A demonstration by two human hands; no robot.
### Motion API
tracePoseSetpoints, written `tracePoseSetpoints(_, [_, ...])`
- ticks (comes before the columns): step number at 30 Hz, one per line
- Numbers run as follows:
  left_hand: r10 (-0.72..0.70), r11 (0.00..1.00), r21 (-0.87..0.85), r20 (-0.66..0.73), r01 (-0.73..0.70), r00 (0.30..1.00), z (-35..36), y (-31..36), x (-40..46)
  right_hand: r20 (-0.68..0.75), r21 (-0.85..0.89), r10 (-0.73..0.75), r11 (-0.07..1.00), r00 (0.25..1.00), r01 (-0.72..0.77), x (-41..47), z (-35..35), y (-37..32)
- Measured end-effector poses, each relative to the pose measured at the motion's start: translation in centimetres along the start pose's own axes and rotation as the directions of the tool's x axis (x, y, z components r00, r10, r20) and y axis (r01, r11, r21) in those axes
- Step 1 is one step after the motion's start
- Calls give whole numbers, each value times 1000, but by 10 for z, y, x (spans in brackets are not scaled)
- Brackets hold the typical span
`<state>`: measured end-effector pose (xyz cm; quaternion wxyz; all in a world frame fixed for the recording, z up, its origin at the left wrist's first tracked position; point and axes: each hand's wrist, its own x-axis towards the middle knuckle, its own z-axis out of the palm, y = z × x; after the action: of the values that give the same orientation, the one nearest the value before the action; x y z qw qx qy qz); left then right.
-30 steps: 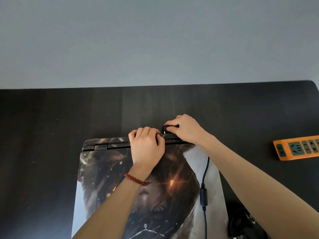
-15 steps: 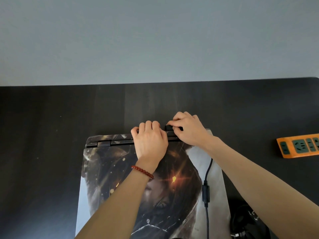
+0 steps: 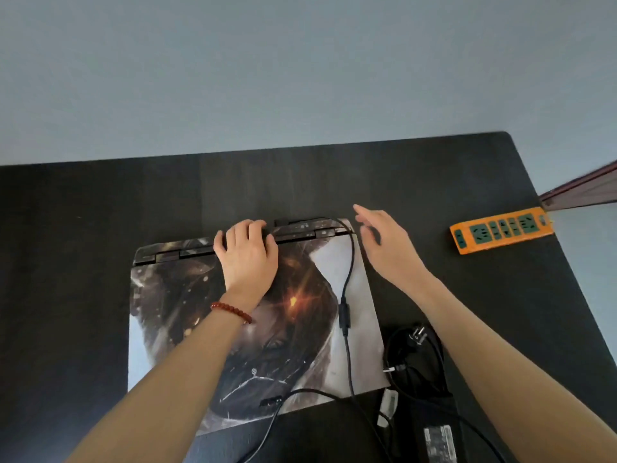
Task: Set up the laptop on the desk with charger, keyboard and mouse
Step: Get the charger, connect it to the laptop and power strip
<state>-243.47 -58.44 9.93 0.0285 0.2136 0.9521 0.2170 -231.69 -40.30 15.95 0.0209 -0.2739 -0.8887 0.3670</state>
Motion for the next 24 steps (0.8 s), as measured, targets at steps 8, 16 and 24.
tracePoseSetpoints(8, [122,987,-132,227,-93,966,-17,40,-137,-96,-58,331,940,939,-337,-211,-22,78])
tracePoseSetpoints(16, [259,965,-136,366,-224,894,-13,60,-210,7,-291,408,874,913,-388,-251,9,80])
tracePoseSetpoints(24, [81,987,-159,357,-25,931,-5,84,-236,-155,-175,325,920,933,-350,-207,-3,70])
